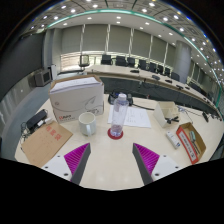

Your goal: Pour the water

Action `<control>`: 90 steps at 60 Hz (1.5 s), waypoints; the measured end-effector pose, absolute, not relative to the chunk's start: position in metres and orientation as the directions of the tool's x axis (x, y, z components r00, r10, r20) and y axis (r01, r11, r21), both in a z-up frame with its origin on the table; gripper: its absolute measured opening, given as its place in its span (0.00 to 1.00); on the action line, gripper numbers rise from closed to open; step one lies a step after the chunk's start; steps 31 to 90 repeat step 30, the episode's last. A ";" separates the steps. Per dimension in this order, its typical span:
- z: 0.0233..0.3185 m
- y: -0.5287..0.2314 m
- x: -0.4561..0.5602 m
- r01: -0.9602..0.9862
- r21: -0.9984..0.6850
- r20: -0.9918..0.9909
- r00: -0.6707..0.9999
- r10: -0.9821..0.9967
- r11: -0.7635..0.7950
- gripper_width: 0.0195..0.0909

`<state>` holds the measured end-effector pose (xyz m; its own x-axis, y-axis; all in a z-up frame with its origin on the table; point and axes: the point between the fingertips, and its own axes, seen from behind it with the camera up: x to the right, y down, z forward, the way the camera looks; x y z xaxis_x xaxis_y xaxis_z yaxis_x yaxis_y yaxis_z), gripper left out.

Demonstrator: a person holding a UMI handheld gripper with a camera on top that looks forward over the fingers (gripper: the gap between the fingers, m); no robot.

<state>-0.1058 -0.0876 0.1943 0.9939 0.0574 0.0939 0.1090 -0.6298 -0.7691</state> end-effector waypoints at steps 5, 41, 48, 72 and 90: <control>0.208 -0.119 -0.111 0.123 -0.767 0.107 0.992 0.063 -0.630 0.93; 0.238 -0.186 -0.106 0.138 -0.793 0.136 0.990 0.049 -0.593 0.93; 0.238 -0.186 -0.106 0.138 -0.793 0.136 0.990 0.049 -0.593 0.93; 0.238 -0.186 -0.106 0.138 -0.793 0.136 0.990 0.049 -0.593 0.93; 0.238 -0.186 -0.106 0.138 -0.793 0.136 0.990 0.049 -0.593 0.93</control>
